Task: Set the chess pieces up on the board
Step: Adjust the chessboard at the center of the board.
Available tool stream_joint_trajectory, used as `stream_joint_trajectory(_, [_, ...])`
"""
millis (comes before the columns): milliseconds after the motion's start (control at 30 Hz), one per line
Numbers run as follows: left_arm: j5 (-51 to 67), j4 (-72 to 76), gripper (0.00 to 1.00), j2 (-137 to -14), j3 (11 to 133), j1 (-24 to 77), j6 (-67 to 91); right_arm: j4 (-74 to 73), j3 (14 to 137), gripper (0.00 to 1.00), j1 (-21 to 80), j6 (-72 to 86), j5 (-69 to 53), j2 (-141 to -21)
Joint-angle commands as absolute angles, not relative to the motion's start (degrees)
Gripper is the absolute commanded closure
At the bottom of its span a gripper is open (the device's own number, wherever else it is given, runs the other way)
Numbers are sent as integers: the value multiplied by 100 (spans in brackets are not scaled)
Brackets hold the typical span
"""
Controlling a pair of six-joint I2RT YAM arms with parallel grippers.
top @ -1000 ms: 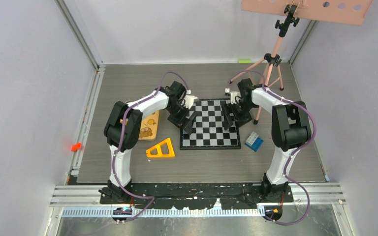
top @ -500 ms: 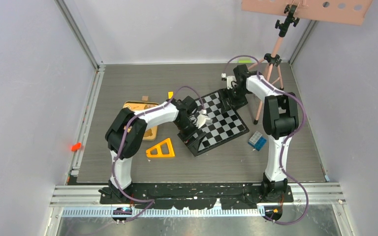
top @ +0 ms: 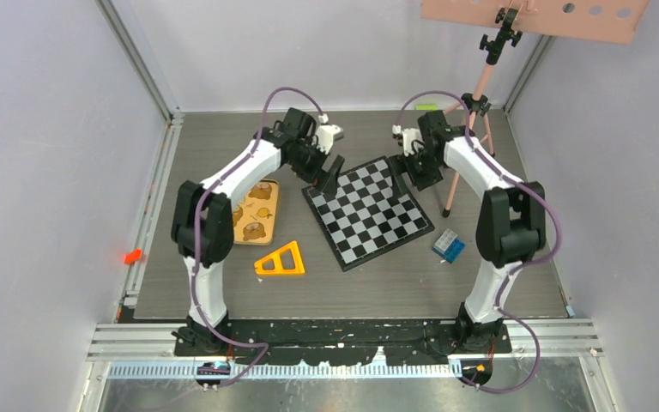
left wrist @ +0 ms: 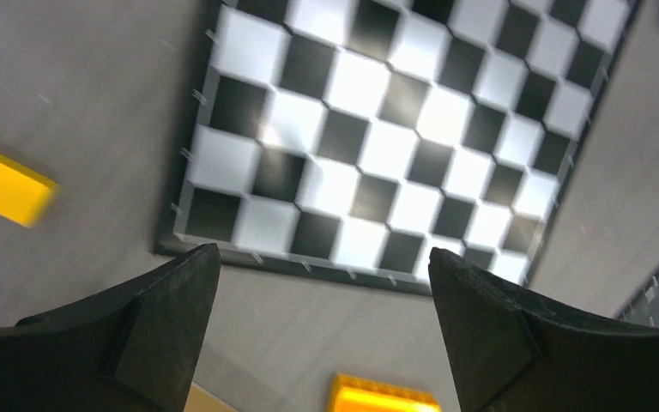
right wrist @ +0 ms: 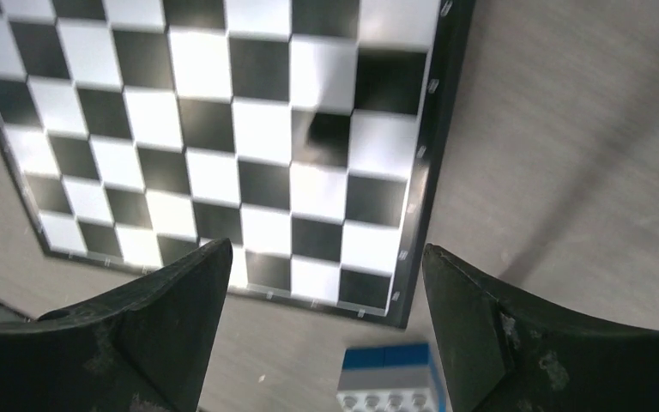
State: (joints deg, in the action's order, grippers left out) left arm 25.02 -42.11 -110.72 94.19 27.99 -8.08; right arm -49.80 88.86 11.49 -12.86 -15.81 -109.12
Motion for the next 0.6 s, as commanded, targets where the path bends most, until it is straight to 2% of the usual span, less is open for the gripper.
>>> stream_joint_trajectory(0, [2518, -3778, 5, -12061, 10380, 2691, -321, -5246, 8101, 13, 1161, -1722, -1829, -9952])
stream_joint_trajectory(200, [2721, -3611, 5, -13160, 11526, 2689, 98, -5650, 7297, 15, 1534, -2382, -1880, -9223])
stream_joint_trajectory(333, [2697, -3688, 6, -13566, 11865, 2689, 381, -5643, 6863, 16, 1743, -2548, -1817, -9186])
stream_joint_trajectory(433, [2823, -3754, 9, -13556, 11667, 2689, 481, -5280, 6536, 16, 1827, -2508, -1766, -9295])
stream_joint_trajectory(567, [2887, -3433, 11, -12964, 10493, 2681, 518, -5010, 6366, 17, 1889, -2403, -1808, -9536])
